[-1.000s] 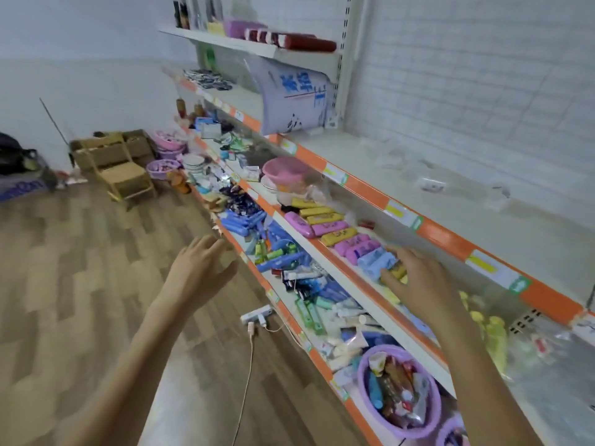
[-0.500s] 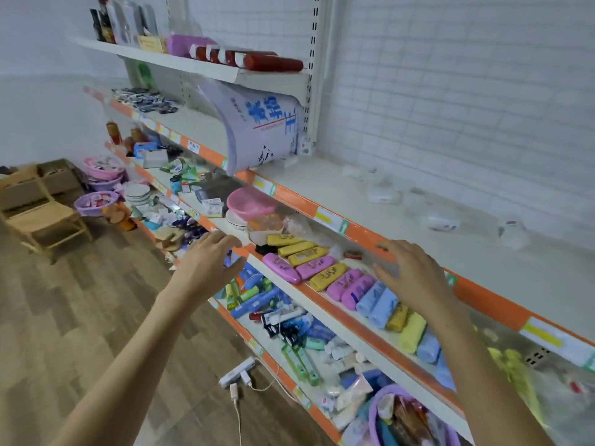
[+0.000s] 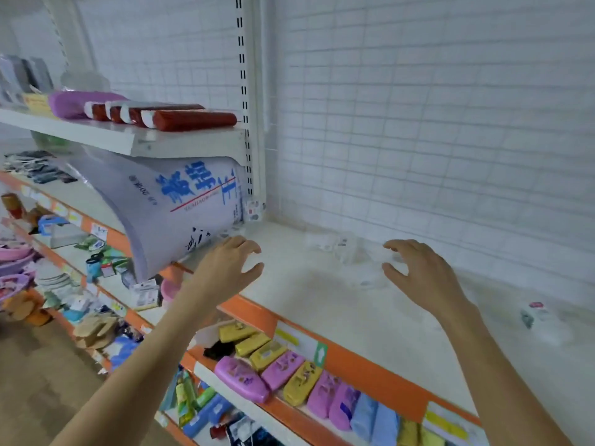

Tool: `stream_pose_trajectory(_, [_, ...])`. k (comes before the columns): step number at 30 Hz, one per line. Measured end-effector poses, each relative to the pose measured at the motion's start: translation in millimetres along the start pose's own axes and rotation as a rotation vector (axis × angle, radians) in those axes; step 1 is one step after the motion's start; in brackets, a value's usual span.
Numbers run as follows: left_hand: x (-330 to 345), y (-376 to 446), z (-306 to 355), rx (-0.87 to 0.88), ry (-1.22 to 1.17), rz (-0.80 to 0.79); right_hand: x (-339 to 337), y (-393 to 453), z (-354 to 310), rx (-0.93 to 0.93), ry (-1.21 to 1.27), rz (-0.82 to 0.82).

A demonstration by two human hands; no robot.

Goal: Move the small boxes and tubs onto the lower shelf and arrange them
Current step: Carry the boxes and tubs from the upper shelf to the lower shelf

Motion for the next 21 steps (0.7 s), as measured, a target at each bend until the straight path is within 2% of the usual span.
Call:
stream_pose_trajectory(5, [38.7,77.4,5.2,0.109,-0.04,-0.02,9.3,37.4,27.9,0.086,-0.026,-0.026])
stream_pose_trajectory(10, [82.9,127.9,13.3,0.2,-0.086,-0.109,28.4,58.9,42.7,0.143,-0.047,-0.081])
stream_pose_trajectory(17, [130.0,165.1,21.6,0.377,-0.161,-0.205,63.3,68.0,46.3,0.239,-0.078,-0.175])
stream_pose_trajectory(21, [147.5,173.0,31.9,0.517,-0.192,-0.249,79.7,64.9,38.6,0.263,0.027,-0.272])
Point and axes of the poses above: each hand's wrist, its own y-axis towards the middle knuckle, its own x-axis out of the palm, z = x × y, the point moved 5 cm from there along y, towards the middle knuckle, and after that the axes turned 5 degrees about -z, right-handed, at the moved point
